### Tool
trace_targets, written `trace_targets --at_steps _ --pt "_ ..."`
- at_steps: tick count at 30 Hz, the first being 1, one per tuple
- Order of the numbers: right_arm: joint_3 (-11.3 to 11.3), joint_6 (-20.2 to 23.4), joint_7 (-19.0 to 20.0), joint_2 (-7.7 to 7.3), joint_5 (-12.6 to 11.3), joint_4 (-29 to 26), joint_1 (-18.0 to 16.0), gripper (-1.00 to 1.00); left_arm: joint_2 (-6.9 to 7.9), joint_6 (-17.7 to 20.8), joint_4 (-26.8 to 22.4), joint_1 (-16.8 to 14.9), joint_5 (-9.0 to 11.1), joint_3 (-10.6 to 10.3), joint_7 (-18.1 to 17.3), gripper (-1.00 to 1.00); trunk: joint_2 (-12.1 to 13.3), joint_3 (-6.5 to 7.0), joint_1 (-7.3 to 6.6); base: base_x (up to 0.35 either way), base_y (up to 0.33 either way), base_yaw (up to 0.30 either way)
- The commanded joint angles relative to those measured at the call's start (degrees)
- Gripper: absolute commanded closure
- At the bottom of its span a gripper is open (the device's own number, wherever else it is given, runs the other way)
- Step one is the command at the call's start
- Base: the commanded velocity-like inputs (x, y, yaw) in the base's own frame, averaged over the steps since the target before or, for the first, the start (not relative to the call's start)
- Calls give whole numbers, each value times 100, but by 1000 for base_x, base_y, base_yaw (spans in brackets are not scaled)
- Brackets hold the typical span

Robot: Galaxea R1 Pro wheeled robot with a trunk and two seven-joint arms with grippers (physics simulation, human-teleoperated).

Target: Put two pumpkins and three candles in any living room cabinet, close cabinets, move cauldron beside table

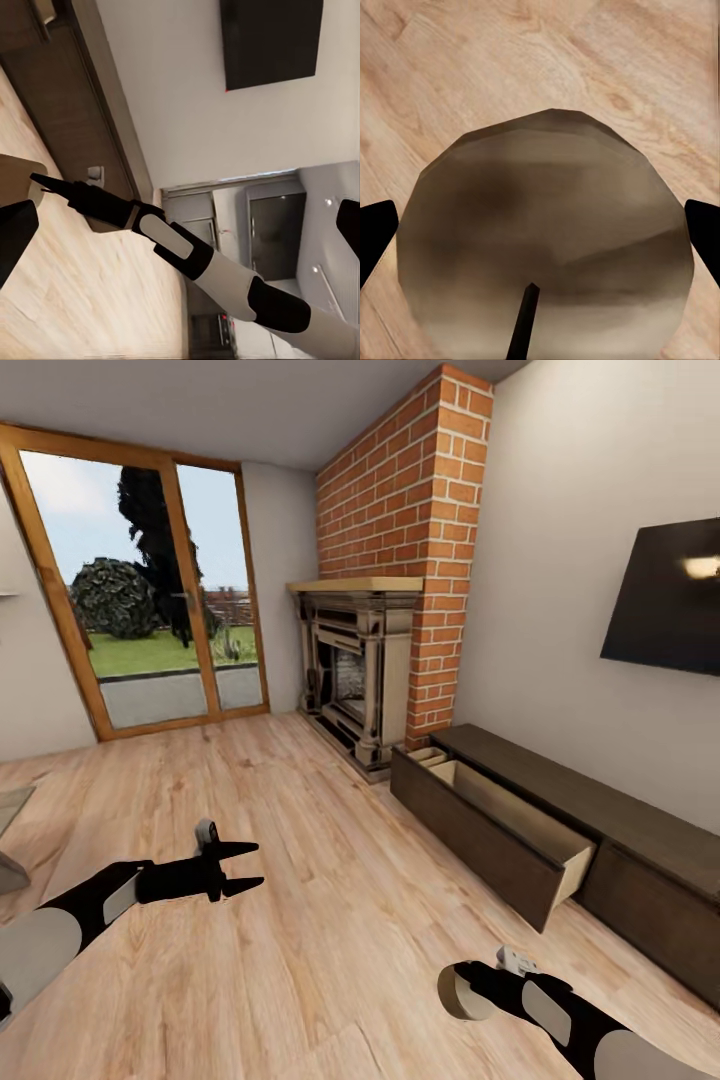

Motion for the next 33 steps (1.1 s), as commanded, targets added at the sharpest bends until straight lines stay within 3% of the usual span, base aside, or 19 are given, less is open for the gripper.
trace_targets --at_steps 1,33 --pt "14 18 3 -2 -20 -4 -7 100 7 60 -5 -3 19 -33 -31 -100 -3 -6 3 305 194 -282" --pt "14 24 12 -2 -25 -4 -7 100 10 60 22 -3 19 -33 -43 -100 -3 -5 3 293 201 -282"
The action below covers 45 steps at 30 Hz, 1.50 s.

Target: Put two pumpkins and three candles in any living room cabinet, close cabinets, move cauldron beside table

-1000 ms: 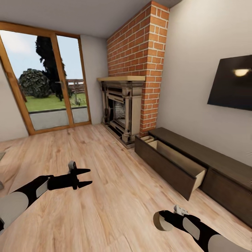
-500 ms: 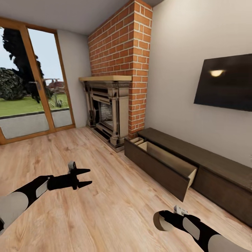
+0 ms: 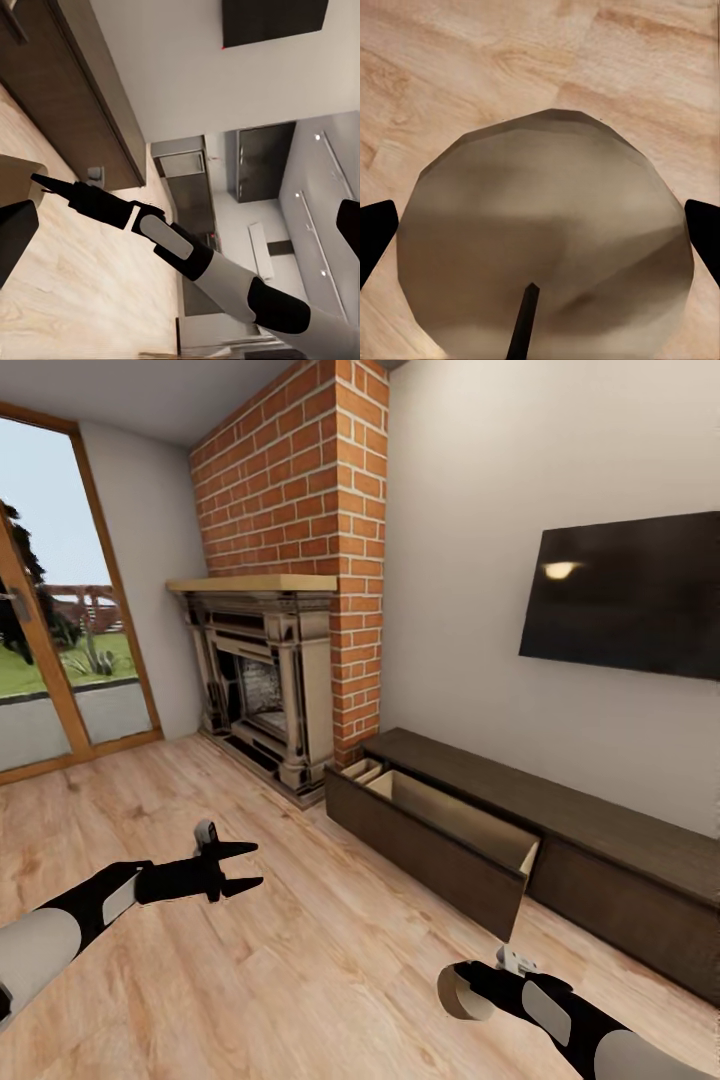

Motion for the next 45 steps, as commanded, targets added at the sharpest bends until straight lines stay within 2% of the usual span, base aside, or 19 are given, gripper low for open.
trace_targets --at_steps 1,18,30,45 --pt "14 15 3 -2 -18 -4 -7 100 6 60 -5 -3 19 -33 -30 -100 -3 -5 2 290 211 -282" --pt "14 13 12 -2 -22 -4 -7 100 7 60 -5 -3 27 -33 -30 -100 -3 26 2 253 244 -282" --pt "14 17 234 -2 -17 8 -7 100 15 60 -5 -3 31 -33 -30 -100 -3 53 2 169 288 -282" --pt "13 17 250 -2 -17 15 -7 100 20 60 -5 -3 37 -33 -30 -100 -3 91 2 148 297 -282"
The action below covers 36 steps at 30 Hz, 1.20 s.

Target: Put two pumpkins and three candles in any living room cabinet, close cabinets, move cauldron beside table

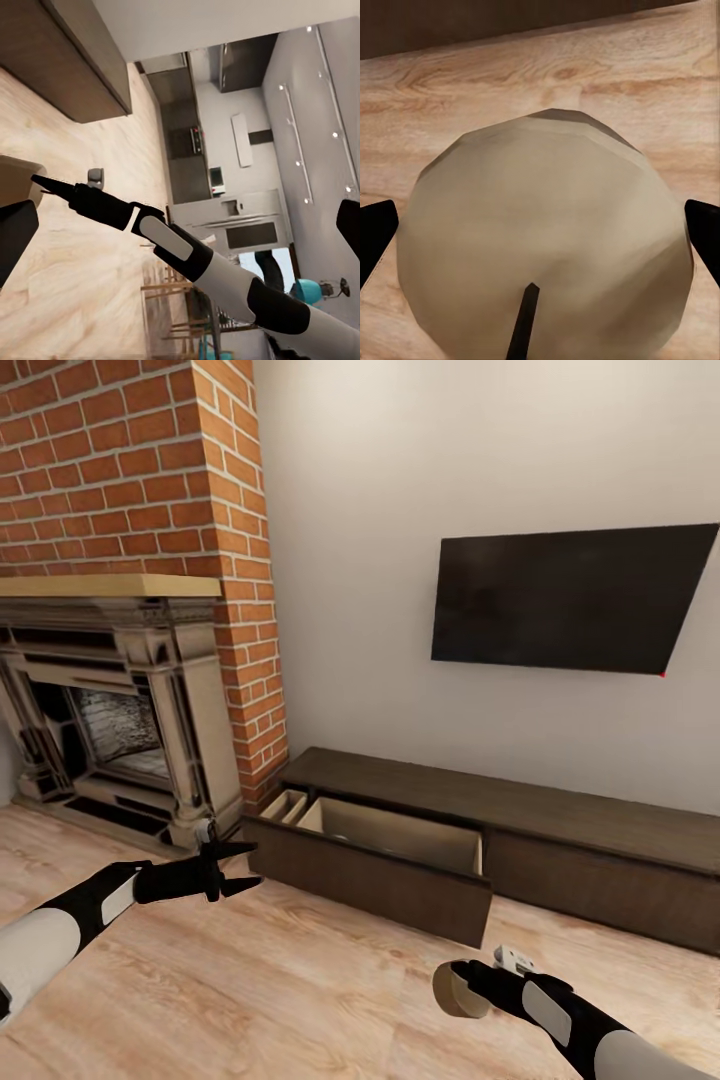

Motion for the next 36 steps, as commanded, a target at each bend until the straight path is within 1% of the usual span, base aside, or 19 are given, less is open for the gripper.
trace_targets --at_steps 1,22,28,36 --pt "20 16 2 -3 -19 -4 -6 100 7 60 -5 -3 19 -33 -30 -100 -3 -3 1 77 310 -282" --pt "21 16 2 -3 -17 33 -6 100 -6 60 -5 -3 14 -33 -30 -100 -3 61 1 13 317 -282" --pt "21 16 2 -3 -17 24 -6 100 -2 60 -5 -3 11 -33 -30 -100 -3 82 1 149 307 -282" --pt "21 16 2 -3 -17 11 -6 100 8 60 -5 -3 10 -33 -30 -100 -3 111 1 225 268 -282"
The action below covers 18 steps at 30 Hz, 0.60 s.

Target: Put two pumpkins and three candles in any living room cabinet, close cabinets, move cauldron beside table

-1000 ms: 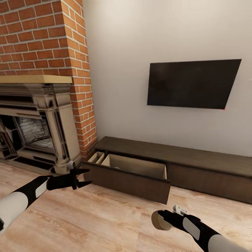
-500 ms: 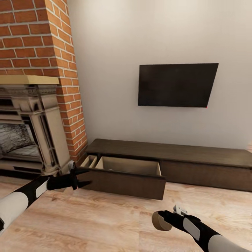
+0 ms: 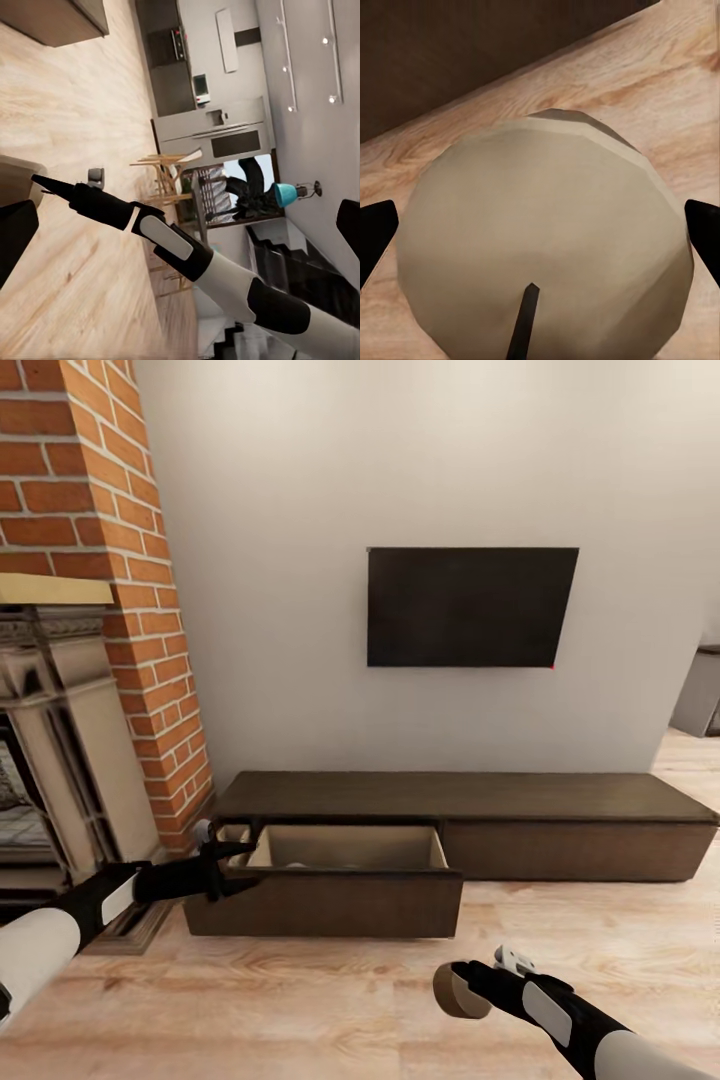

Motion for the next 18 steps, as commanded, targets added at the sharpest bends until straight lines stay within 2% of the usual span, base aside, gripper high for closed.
trace_targets --at_steps 1,6,10,18 --pt "20 16 3 -3 -20 -4 -6 100 7 60 -5 -3 18 -33 -30 -100 -3 -3 2 261 222 -278" --pt "20 16 3 -3 -20 -15 -6 100 17 60 -5 -3 21 -33 -32 -100 -3 13 2 281 176 -244" --pt "23 16 3 -3 -20 -23 -6 100 29 60 -5 -3 32 -33 -38 -100 -3 16 2 246 137 -66" --pt "28 16 3 -3 -20 -25 -6 100 52 73 -11 -3 83 -19 -46 -100 -3 17 2 37 40 -6"
